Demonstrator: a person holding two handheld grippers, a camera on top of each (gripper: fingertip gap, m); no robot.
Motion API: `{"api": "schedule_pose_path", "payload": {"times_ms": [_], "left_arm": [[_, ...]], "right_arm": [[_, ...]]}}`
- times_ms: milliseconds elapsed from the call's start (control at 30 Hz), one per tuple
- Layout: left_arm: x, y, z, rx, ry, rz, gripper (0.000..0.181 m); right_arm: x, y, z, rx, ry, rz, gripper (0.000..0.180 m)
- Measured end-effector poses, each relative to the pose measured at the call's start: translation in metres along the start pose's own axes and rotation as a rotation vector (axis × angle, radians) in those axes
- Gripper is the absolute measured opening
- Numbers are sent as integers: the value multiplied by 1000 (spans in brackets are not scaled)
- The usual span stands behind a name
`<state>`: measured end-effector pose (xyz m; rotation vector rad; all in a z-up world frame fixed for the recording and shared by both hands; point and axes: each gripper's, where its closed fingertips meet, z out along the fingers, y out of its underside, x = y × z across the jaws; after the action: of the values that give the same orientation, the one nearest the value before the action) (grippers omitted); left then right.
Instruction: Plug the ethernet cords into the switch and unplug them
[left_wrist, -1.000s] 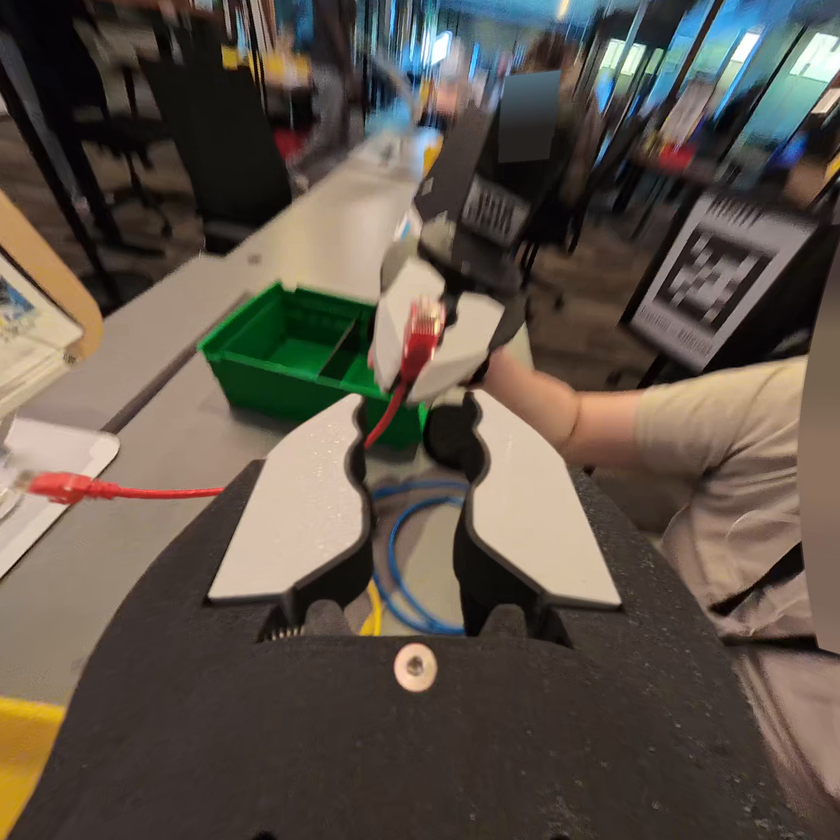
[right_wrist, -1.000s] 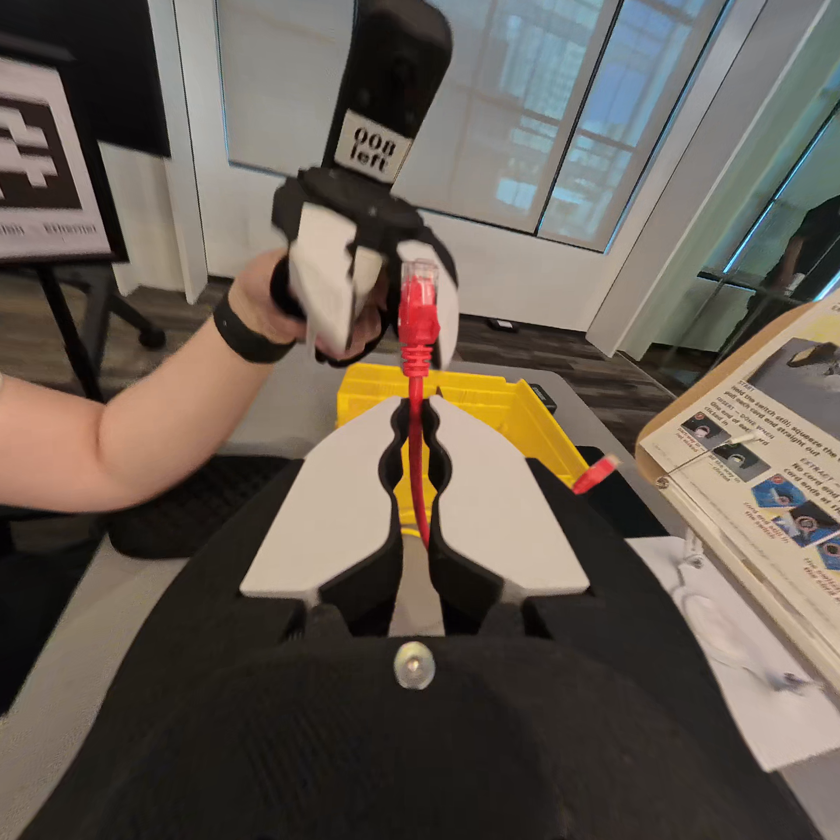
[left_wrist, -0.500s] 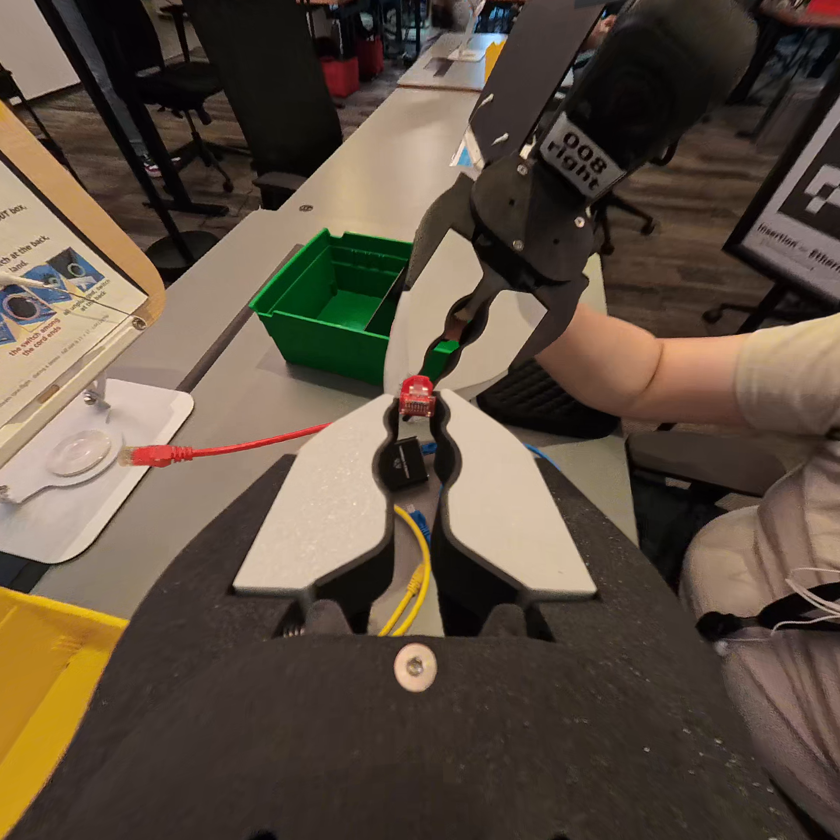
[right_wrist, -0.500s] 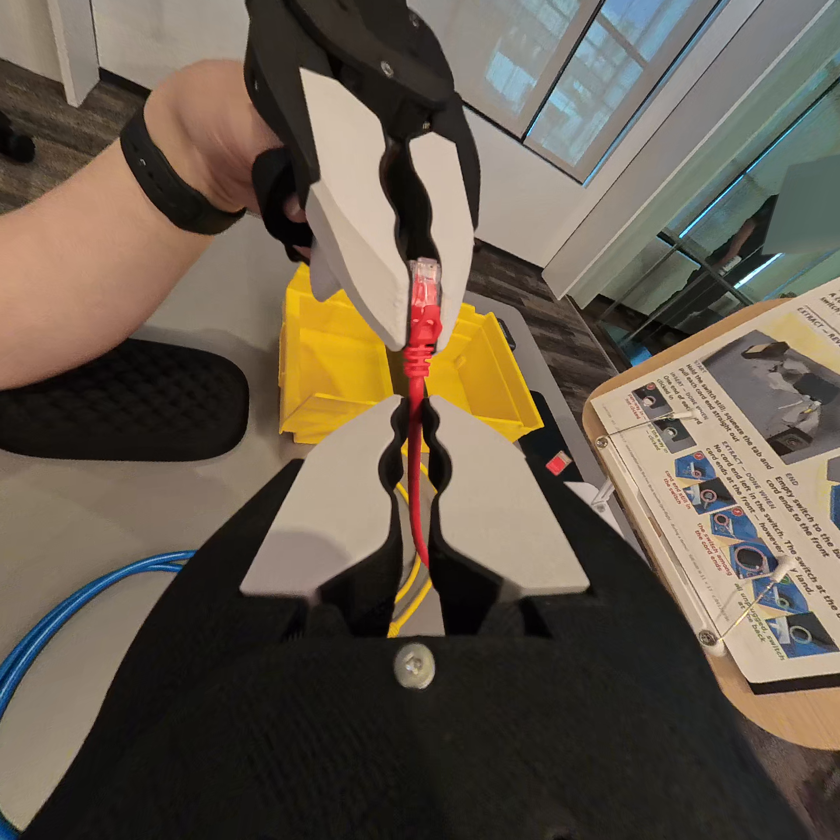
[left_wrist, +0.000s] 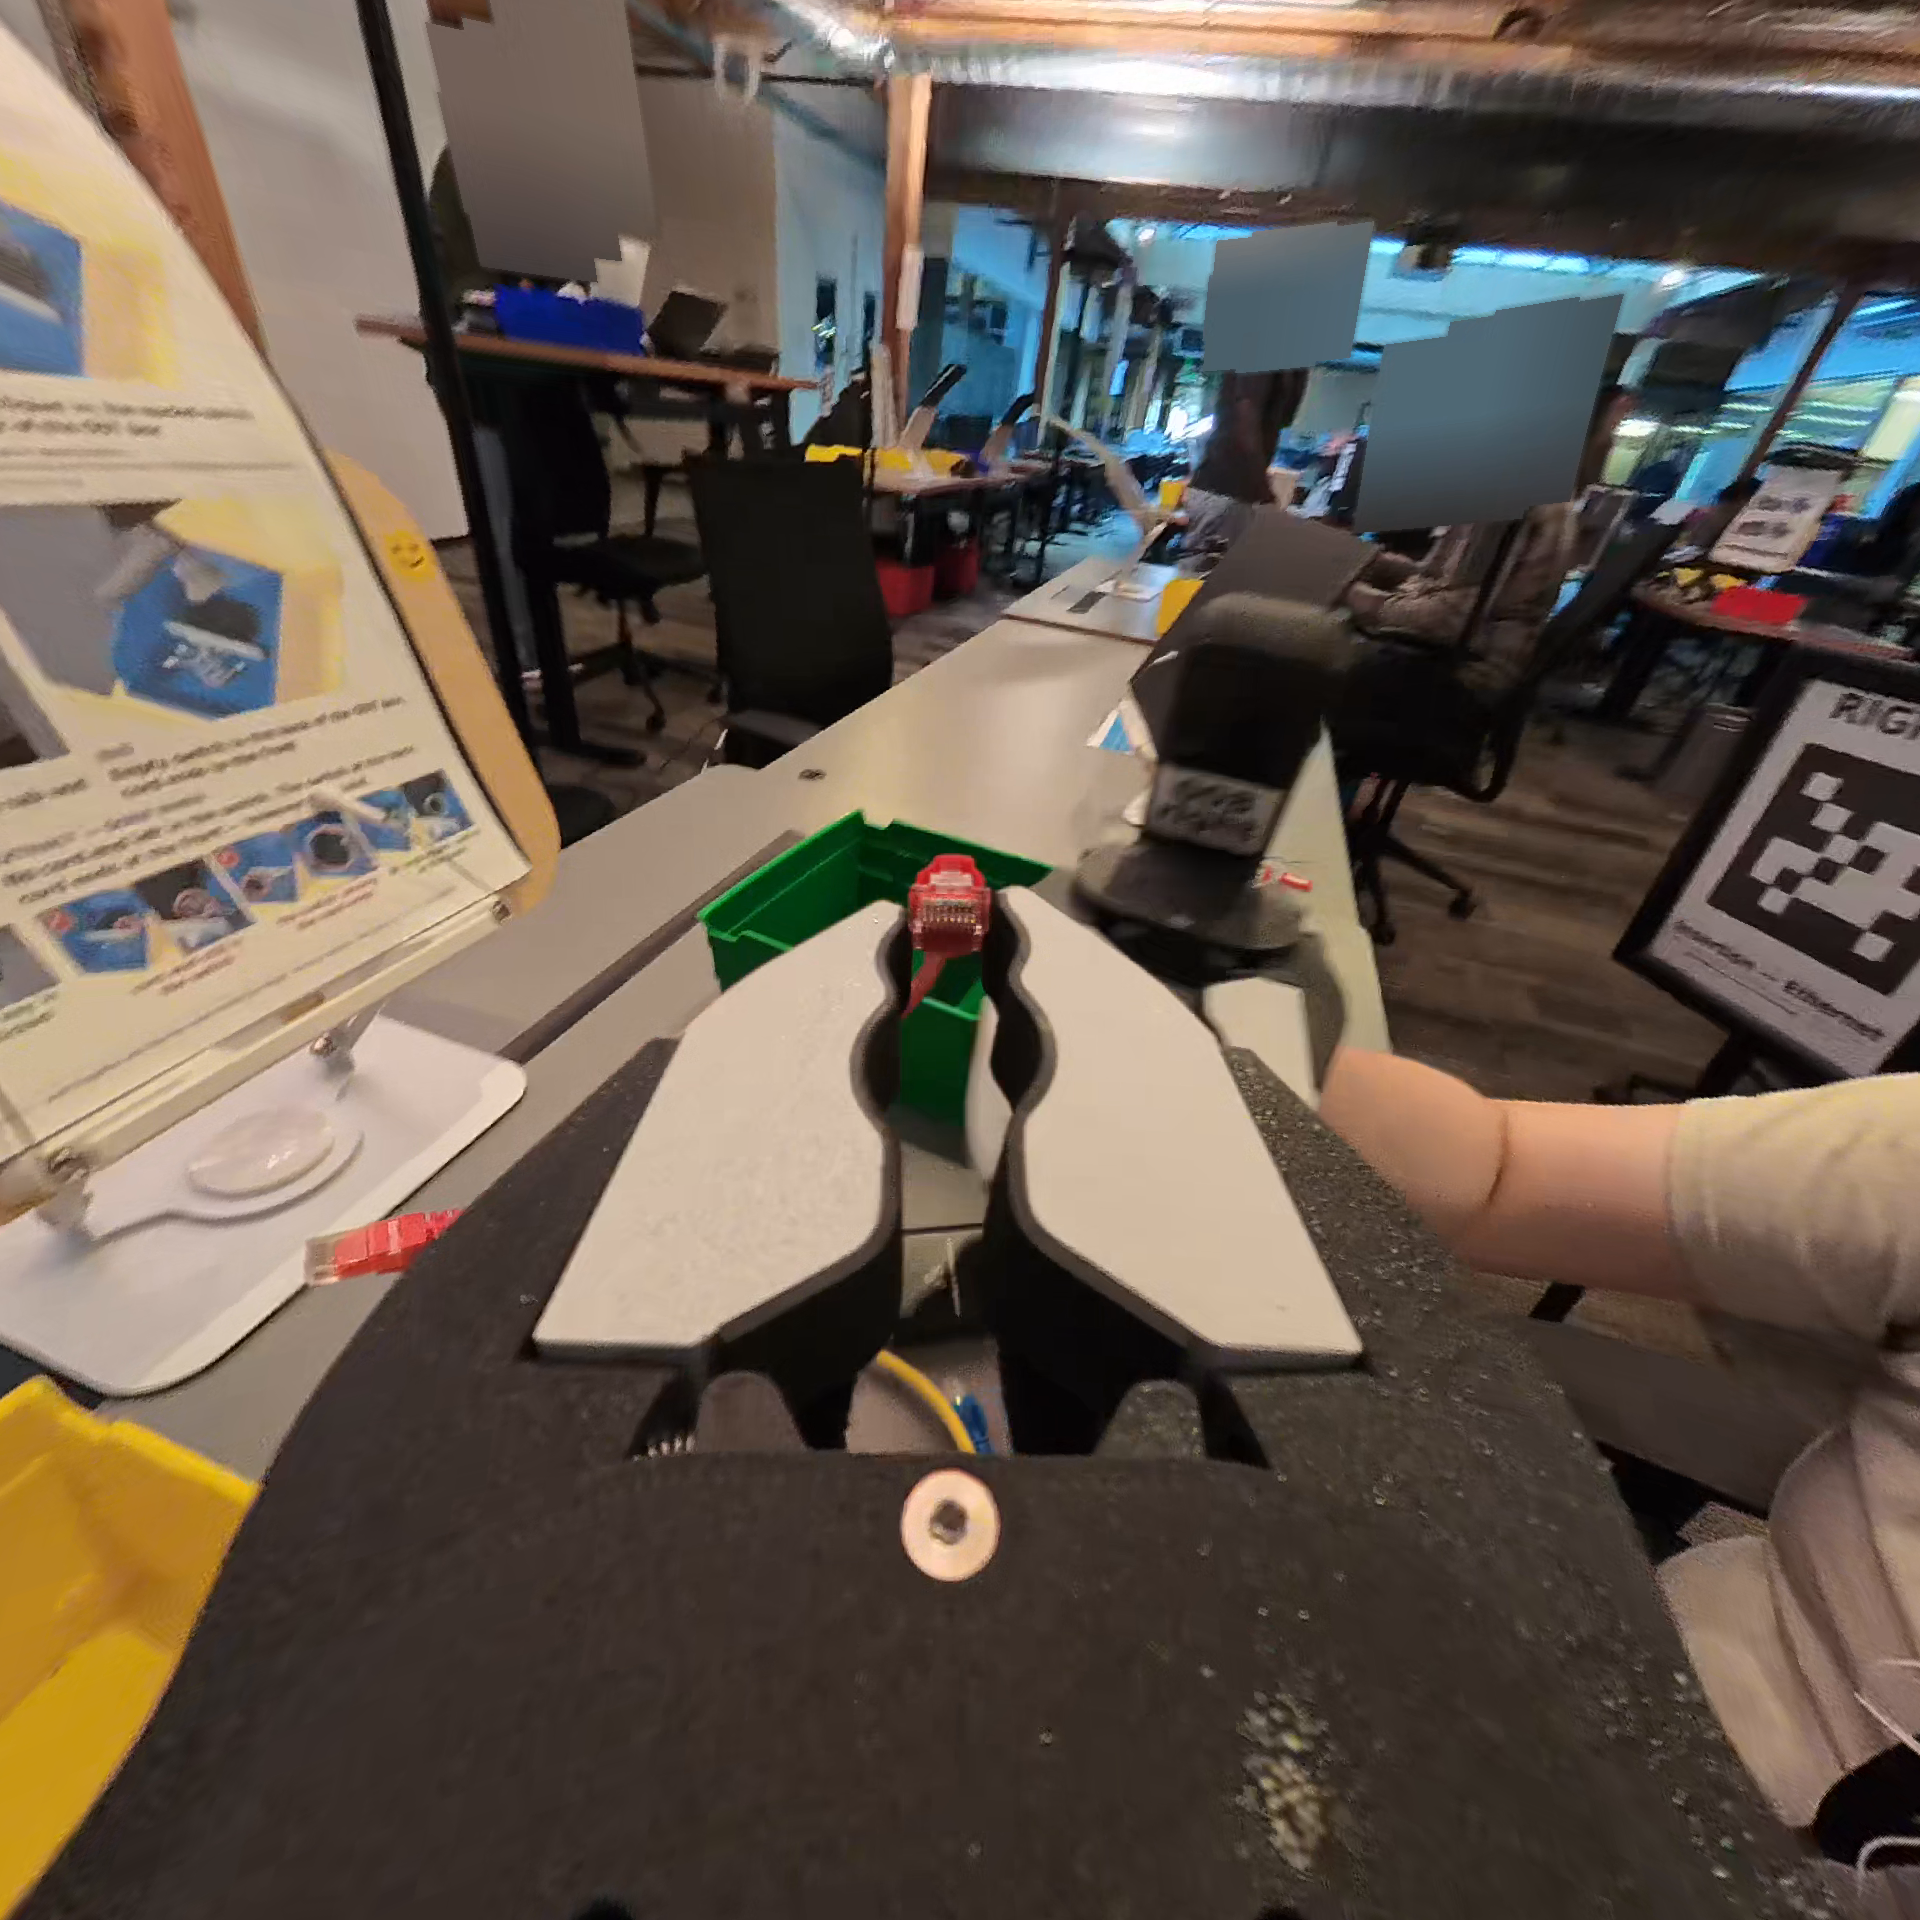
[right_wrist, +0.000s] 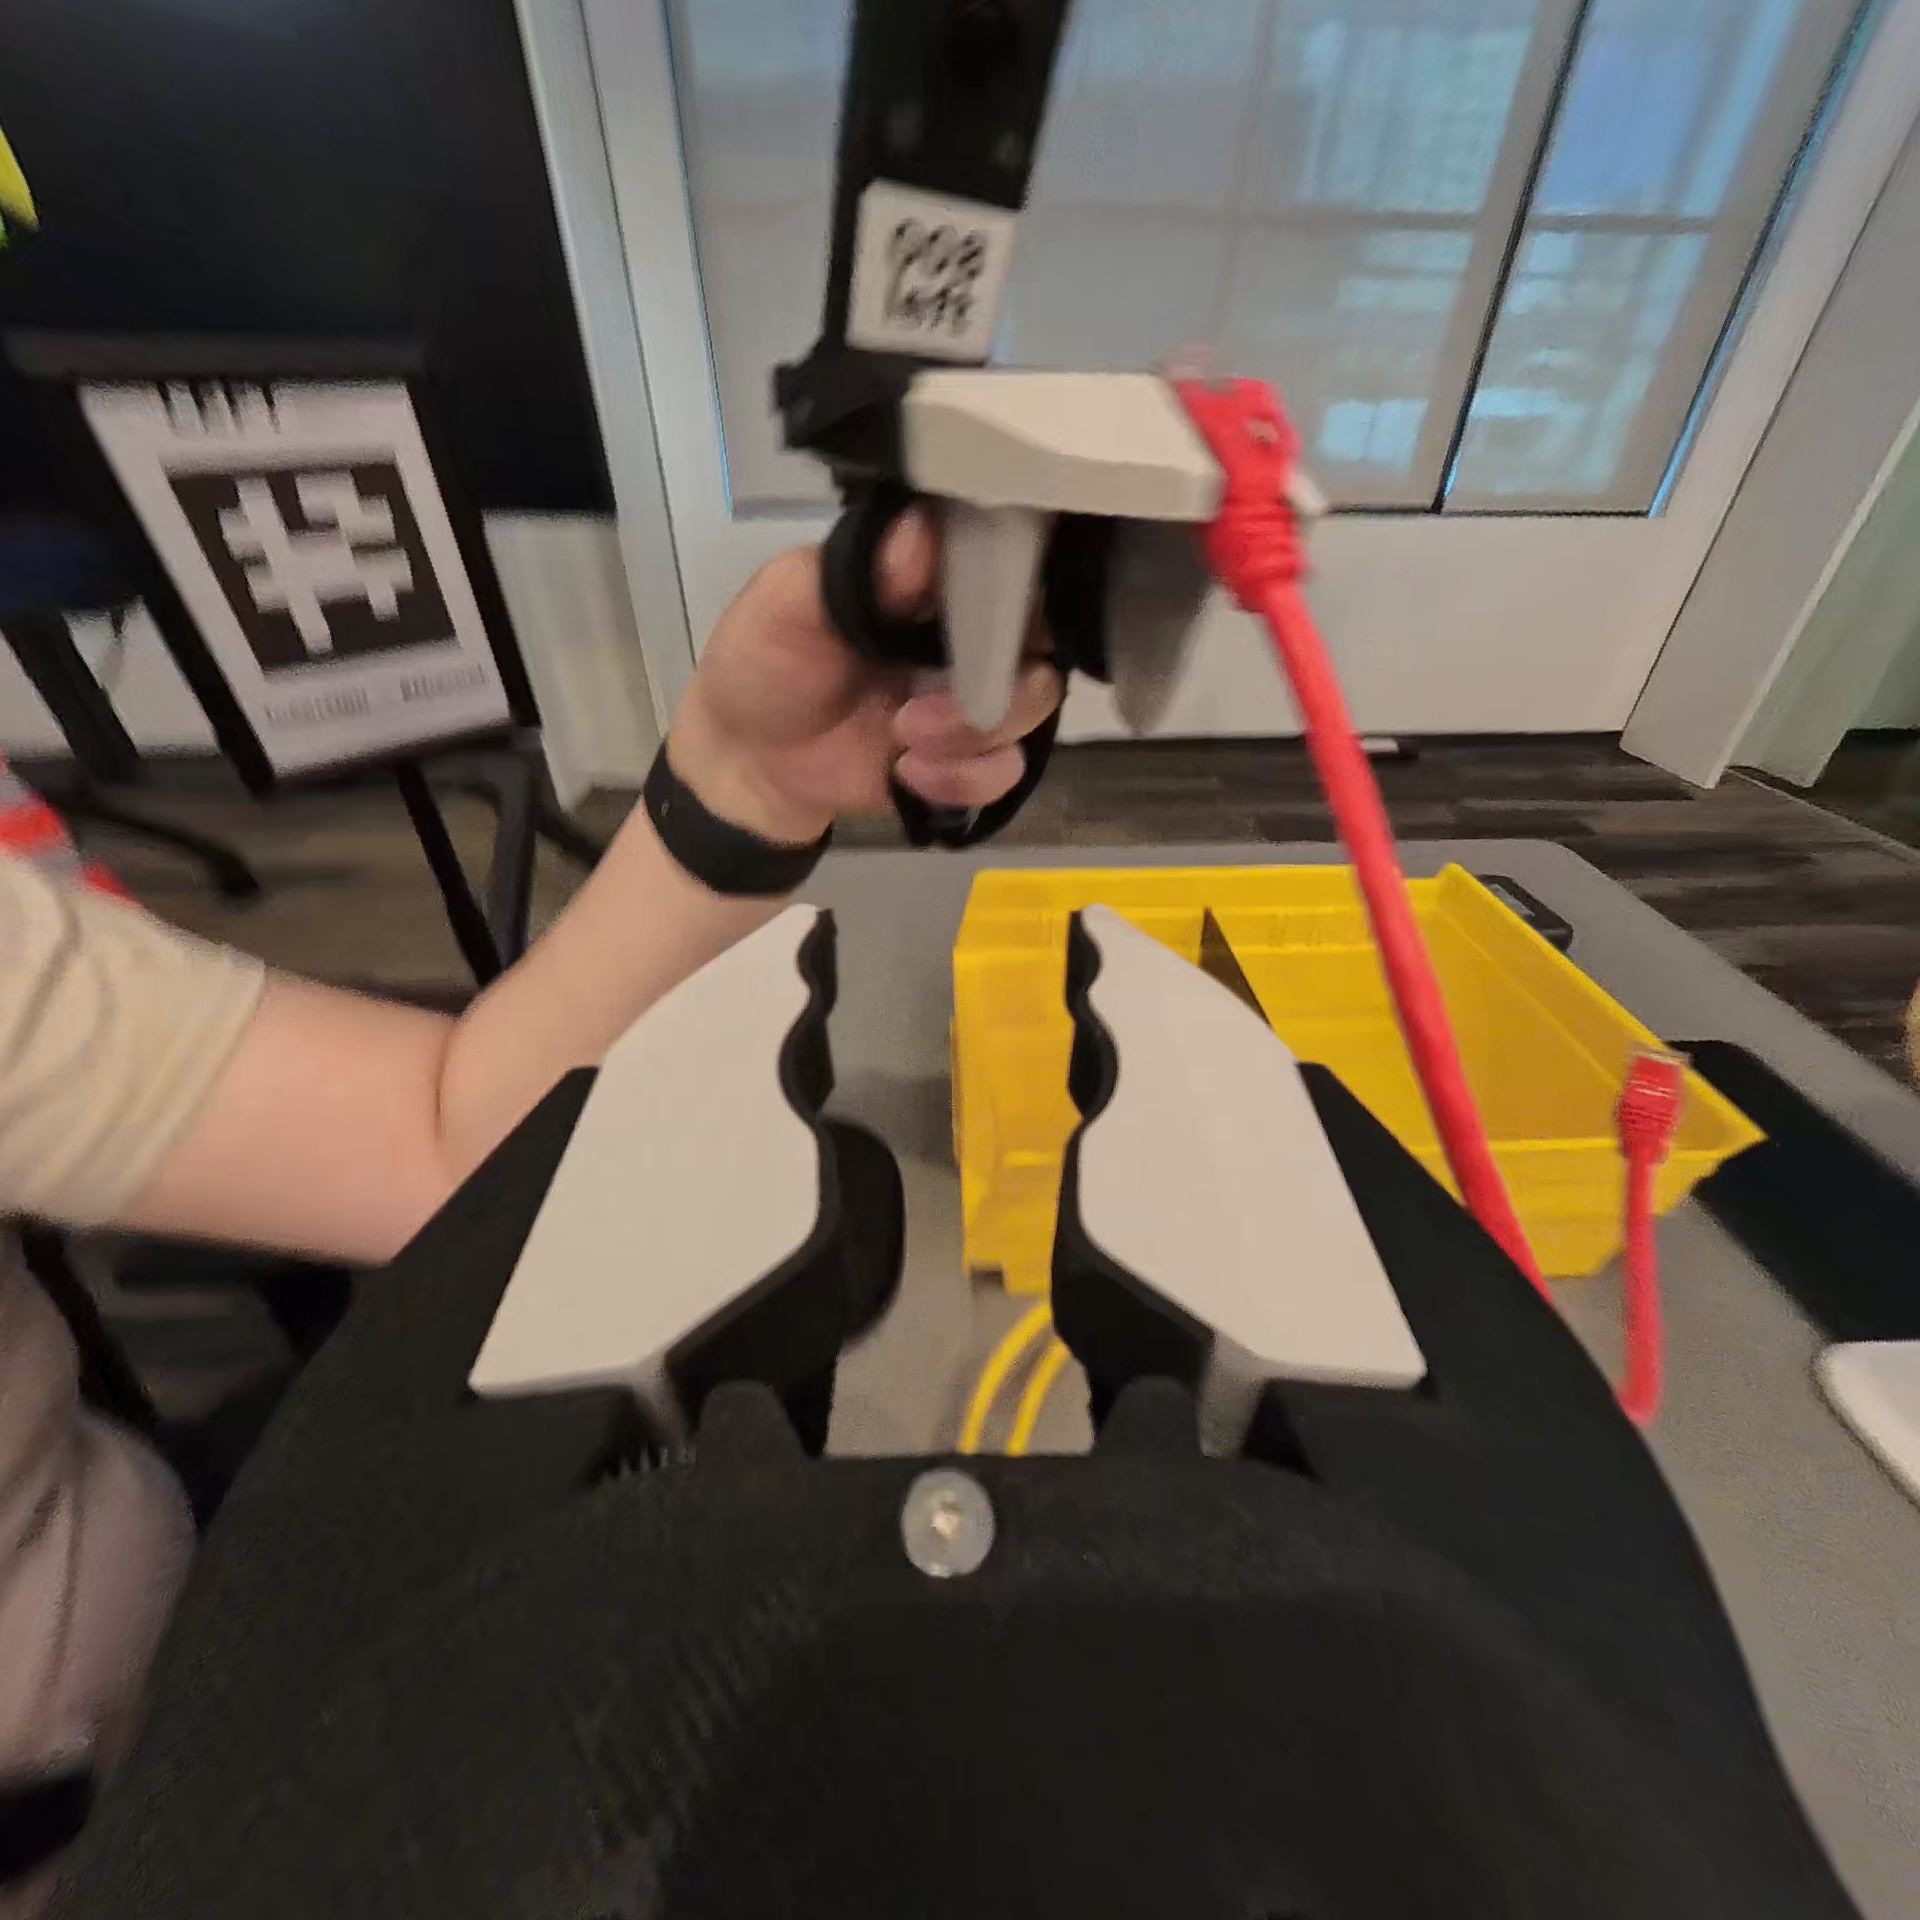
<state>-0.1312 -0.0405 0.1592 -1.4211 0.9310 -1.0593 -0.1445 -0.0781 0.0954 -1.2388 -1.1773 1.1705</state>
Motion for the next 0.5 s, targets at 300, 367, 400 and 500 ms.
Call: {"api": "schedule_pose_path", "payload": {"times_ms": [300, 367, 400, 500], "left_arm": [[26, 4, 23, 13, 139, 91, 11], [32, 11, 31, -19, 177, 80, 11], [33, 12, 34, -21, 186, 73, 11], [42, 14, 38, -20, 252, 45, 12]], "right_arm": [[25, -49, -31, 514, 98, 194, 44], [25, -59, -42, 584, 75, 233, 38], [24, -61, -46, 604, 57, 243, 35], [17, -67, -54, 633, -1, 208, 11]]}}
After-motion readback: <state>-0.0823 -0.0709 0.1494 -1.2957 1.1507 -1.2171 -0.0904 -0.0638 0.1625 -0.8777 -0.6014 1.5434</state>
